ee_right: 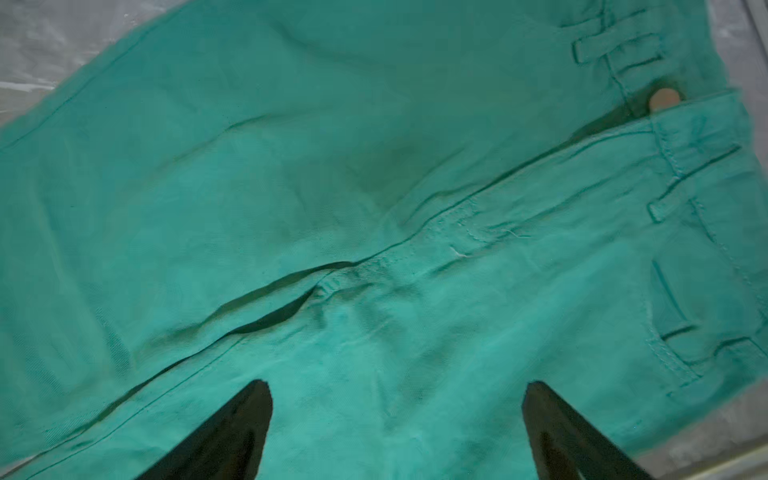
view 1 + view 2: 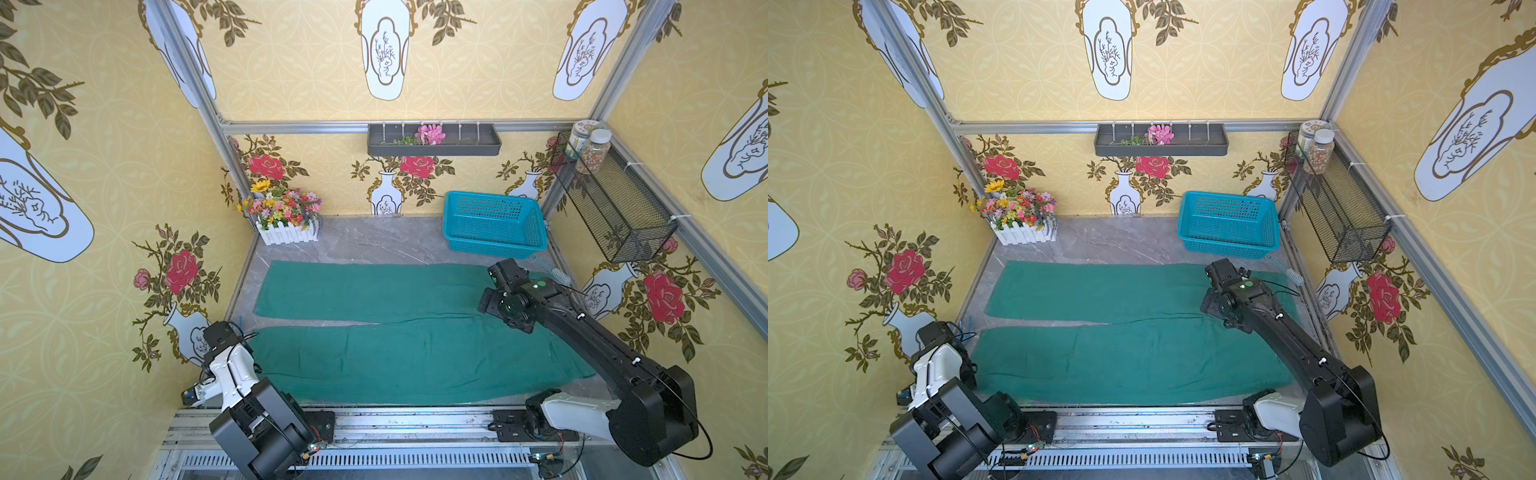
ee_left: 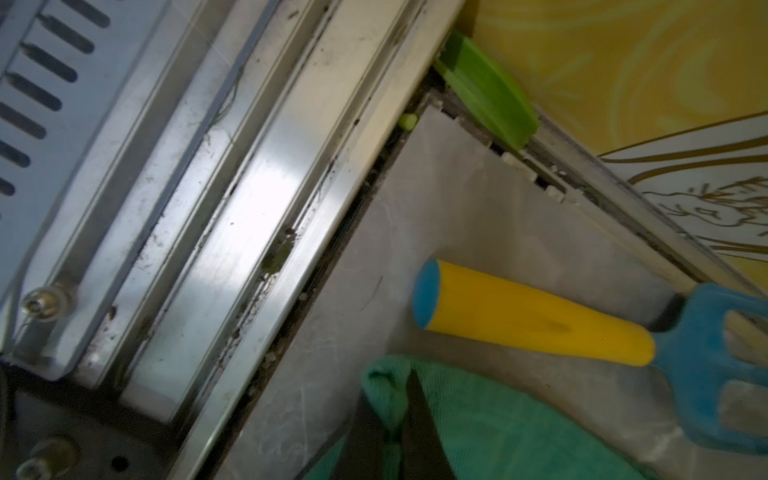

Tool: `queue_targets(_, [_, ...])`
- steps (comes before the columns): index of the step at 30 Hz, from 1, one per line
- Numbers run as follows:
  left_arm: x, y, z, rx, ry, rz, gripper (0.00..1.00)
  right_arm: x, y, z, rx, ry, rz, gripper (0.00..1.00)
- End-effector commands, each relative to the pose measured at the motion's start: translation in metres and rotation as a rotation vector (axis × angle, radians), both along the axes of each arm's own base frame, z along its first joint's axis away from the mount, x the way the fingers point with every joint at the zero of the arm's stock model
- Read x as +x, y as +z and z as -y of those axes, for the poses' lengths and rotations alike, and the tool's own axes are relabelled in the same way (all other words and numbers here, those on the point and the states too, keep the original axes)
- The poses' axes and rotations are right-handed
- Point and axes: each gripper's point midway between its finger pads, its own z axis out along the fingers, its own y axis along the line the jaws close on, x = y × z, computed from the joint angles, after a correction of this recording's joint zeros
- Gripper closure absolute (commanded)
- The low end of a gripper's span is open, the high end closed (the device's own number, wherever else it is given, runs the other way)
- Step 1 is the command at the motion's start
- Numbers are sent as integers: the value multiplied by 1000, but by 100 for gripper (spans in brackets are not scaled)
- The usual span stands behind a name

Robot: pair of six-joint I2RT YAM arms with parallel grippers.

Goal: Roll up the long pants
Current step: Fold the long pant at the center of the board.

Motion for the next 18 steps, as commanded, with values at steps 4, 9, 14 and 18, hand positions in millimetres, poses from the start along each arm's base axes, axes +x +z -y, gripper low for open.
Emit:
queue_targets(4, [24, 24, -3, 54, -138, 44, 100, -59, -20, 56, -9, -310, -184, 4])
queue_targets(9, [48, 38, -2, 46, -217, 119, 100, -87, -22, 90, -5, -482, -190, 13])
queue_targets(14, [55, 44, -4, 41, -225, 140, 100, -98, -12, 122, -57, -640, -152, 26])
queue_targets(18, [59, 45, -5, 39, -234, 149, 100, -112, -16, 141, -97, -803, -151, 34])
